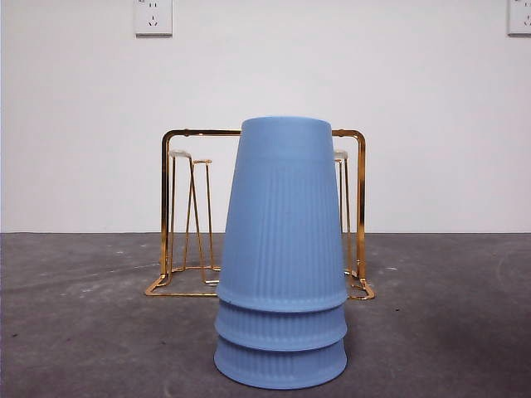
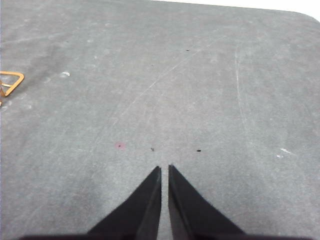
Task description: The left arm pick up the left cup on cup holder and place it on desk, then the right arm insert the right cup into the first cup, and then the left arm insert the mid cup into the first cup
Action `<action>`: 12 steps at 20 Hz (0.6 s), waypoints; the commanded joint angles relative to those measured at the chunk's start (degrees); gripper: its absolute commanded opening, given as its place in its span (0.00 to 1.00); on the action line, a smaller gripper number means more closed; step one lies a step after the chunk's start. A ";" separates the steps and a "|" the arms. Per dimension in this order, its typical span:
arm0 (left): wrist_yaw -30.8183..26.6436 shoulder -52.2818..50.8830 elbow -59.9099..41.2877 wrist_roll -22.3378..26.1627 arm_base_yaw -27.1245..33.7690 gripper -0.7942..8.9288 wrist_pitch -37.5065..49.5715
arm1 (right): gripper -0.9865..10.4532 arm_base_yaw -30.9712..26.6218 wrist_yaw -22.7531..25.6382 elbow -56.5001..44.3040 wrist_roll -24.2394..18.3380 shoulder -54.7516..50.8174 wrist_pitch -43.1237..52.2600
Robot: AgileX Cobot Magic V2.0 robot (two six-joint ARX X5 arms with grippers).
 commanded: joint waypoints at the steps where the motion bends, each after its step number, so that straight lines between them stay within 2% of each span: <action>1: -0.11 -0.09 -1.14 0.13 0.11 0.12 -0.31 | 0.10 0.00 -0.17 -0.81 0.22 -0.15 1.99; 6: -0.11 -0.09 -1.14 0.13 0.11 0.12 -0.31 | 0.10 -0.13 0.07 -4.26 0.13 -0.15 13.66; 12: -0.11 -0.09 -1.14 0.13 0.11 0.12 -0.31 | 0.10 -0.13 0.07 -4.26 0.13 -0.15 14.32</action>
